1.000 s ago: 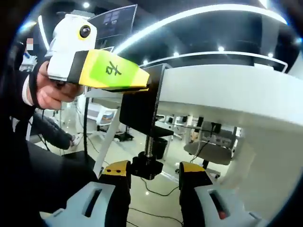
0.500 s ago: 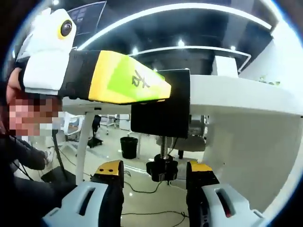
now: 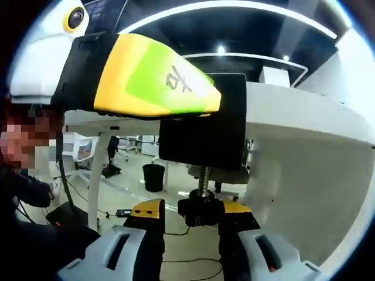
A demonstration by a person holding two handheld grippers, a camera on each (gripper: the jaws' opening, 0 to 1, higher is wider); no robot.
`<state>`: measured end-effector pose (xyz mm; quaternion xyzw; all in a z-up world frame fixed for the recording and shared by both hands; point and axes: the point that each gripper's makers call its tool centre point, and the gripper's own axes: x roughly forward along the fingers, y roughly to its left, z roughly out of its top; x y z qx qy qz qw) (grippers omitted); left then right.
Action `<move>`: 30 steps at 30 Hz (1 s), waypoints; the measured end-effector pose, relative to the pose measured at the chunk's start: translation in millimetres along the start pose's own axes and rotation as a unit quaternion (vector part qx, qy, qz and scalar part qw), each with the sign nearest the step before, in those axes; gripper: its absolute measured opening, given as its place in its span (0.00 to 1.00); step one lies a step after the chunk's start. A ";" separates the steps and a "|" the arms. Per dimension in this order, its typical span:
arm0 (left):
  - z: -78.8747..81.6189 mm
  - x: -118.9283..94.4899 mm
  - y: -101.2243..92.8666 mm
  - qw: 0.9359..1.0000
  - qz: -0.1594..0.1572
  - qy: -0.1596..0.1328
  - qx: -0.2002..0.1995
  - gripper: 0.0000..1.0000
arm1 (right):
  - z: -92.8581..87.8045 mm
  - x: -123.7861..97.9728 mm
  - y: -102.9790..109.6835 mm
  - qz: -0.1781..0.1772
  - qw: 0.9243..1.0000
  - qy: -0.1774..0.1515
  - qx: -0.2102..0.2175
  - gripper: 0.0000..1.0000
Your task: Clamp the fixed fixture on the desktop, loosen the retaining clip, secure it to the edge of the desk, and tighten the retaining clip.
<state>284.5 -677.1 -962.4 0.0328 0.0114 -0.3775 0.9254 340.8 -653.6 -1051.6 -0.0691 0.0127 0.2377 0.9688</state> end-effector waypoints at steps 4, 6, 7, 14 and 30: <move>-0.3 0.0 -0.7 1.000 0.005 -0.001 0.002 0.01 | 2.0 -1.8 2.7 0.027 1.000 -0.002 -0.011 0.24; -0.2 -0.1 -0.9 1.000 0.007 -0.002 0.001 0.01 | 1.0 -1.8 5.4 0.055 0.998 0.004 0.000 0.24; -0.2 0.0 -1.0 1.000 0.008 -0.002 0.000 0.01 | 1.3 -2.3 7.2 0.070 0.998 0.006 -0.008 0.24; 0.3 1.2 -3.6 1.000 0.008 -0.003 0.002 0.01 | 1.4 -1.5 15.2 0.211 0.977 0.005 -0.011 0.23; 0.2 1.7 -4.3 1.000 0.003 0.008 0.002 0.01 | 3.1 -7.3 26.7 0.379 0.921 -0.034 -0.087 0.24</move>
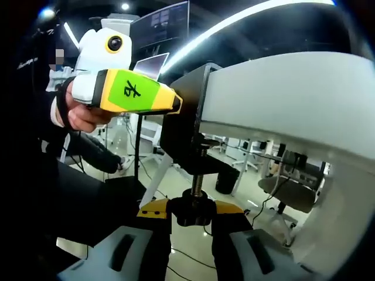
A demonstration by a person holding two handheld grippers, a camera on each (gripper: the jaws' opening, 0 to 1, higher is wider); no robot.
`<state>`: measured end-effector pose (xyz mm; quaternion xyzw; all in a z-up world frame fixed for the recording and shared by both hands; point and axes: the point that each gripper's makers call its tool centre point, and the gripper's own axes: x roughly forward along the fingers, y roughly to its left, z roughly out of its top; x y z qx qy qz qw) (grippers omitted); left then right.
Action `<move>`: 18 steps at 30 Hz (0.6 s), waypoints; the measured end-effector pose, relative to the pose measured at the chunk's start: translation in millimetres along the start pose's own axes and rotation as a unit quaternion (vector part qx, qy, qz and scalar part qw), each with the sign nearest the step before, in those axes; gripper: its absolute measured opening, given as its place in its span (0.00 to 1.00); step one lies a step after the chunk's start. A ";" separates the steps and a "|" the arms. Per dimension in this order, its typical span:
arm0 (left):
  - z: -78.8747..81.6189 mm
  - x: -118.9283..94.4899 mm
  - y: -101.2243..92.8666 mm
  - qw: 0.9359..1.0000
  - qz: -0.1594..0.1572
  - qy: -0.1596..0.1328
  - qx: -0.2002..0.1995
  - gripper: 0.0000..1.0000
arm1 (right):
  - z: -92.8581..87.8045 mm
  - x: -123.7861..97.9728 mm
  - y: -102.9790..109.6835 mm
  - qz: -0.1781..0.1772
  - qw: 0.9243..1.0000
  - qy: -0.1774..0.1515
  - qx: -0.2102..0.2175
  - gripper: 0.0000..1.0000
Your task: Clamp the fixed fixture on the desktop, loosen the retaining clip, secure it to the edge of the desk, and tighten the retaining clip.
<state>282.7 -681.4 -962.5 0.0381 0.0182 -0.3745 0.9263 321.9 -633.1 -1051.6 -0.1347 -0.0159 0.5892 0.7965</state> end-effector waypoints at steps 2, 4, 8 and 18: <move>-0.2 0.0 0.4 1.000 -0.001 0.001 0.001 0.01 | -0.2 0.7 0.3 0.018 0.999 -0.001 -0.026 0.24; -0.9 0.6 1.8 1.000 -0.002 0.001 0.004 0.01 | -0.8 1.8 -1.4 0.018 0.999 0.011 -0.048 0.24; -1.0 1.7 1.2 1.000 -0.002 0.001 0.003 0.01 | -3.7 -1.4 -6.2 -0.022 0.999 0.037 -0.027 0.26; 1.4 -0.8 3.1 1.000 -0.006 0.000 0.002 0.01 | -2.8 -10.1 -15.6 -0.205 0.974 0.000 0.095 0.55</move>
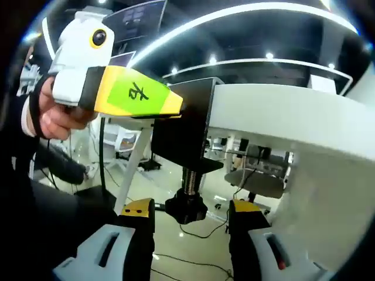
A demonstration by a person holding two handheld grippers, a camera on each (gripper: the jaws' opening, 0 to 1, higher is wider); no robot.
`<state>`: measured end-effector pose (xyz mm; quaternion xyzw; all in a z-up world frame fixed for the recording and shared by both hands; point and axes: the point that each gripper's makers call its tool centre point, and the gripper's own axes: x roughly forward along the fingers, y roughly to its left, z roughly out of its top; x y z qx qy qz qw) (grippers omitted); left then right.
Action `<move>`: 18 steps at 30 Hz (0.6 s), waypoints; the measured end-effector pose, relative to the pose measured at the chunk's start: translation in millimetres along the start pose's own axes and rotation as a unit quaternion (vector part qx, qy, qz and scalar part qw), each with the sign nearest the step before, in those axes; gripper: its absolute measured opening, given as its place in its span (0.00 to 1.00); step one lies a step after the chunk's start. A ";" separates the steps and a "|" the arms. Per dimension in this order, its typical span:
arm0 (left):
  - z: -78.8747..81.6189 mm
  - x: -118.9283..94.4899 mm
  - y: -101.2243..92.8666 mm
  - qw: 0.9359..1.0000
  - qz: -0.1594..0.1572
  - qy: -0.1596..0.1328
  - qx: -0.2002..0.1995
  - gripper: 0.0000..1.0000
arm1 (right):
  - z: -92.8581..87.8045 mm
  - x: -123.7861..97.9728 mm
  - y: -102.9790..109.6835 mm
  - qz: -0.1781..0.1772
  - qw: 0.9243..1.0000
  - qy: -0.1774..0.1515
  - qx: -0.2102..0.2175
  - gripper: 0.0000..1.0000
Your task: Clamp the fixed fixture on the desktop, loosen the retaining clip, secure it to the edge of the desk, and tighten the retaining clip.
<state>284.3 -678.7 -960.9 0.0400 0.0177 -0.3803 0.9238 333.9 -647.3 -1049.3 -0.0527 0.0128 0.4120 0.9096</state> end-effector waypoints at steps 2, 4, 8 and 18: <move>0.8 0.5 -0.4 1.000 -0.006 0.000 0.002 0.01 | -3.0 -1.6 1.2 -0.039 0.999 0.004 0.005 0.49; 0.7 0.4 -0.7 1.000 -0.009 -0.001 0.003 0.01 | -4.6 -4.2 10.7 -0.067 0.997 0.005 0.029 0.42; 0.5 0.1 0.9 1.000 -0.012 -0.003 0.000 0.01 | -0.8 -7.3 9.8 -0.104 0.994 -0.003 0.026 0.46; 1.2 -0.3 1.9 1.000 -0.009 -0.007 -0.003 0.01 | -6.6 -7.6 -2.6 -0.160 0.987 0.027 0.009 0.47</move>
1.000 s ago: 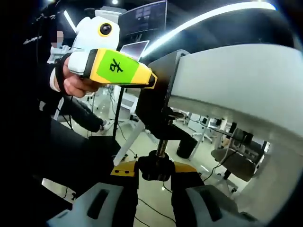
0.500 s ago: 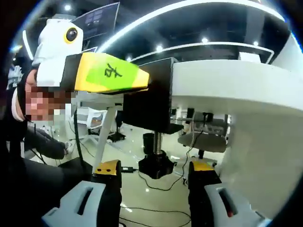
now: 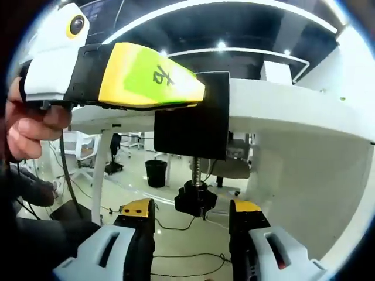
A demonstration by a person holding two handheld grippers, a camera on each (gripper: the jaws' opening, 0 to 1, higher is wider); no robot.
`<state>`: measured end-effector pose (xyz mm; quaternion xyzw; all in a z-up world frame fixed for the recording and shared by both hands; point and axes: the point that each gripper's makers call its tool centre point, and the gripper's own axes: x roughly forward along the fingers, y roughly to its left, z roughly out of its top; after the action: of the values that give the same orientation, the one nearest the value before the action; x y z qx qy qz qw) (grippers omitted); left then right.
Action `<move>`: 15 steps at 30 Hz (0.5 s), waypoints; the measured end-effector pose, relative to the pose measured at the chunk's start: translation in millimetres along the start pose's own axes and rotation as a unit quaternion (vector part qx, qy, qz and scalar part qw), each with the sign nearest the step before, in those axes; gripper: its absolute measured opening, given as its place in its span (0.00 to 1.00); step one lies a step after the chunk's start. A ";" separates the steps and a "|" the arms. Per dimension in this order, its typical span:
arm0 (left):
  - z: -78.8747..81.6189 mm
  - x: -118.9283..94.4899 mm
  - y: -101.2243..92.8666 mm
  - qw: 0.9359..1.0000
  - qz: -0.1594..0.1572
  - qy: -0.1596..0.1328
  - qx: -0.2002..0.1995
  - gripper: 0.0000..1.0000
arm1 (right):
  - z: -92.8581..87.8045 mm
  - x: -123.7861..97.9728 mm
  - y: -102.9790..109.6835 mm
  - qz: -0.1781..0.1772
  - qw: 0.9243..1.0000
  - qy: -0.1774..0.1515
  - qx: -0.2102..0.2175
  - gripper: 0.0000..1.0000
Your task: Clamp the fixed fixture on the desktop, loosen the retaining clip, secure it to the edge of the desk, and tighten the retaining clip.
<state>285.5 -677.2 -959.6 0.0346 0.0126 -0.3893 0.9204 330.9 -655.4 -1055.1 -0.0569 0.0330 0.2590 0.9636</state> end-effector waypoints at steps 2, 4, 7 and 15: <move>0.0 0.0 0.1 1.000 0.000 0.000 0.000 0.01 | 3.0 -0.6 0.0 -0.003 1.000 -0.008 0.005 0.46; 0.1 0.0 0.2 1.000 0.001 -0.001 -0.001 0.01 | 4.2 0.1 -1.2 -0.007 1.000 -0.011 0.005 0.46; 0.1 0.1 0.4 1.000 0.001 0.000 -0.001 0.01 | 3.4 3.1 -3.1 -0.010 1.000 -0.011 0.010 0.46; 0.1 0.3 1.1 1.000 0.003 -0.001 -0.001 0.01 | 3.1 8.1 0.8 -0.010 1.000 -0.012 0.008 0.40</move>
<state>286.5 -676.7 -959.5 0.0327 0.0118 -0.3868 0.9215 337.6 -650.3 -1052.8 -0.0464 0.0224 0.2494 0.9670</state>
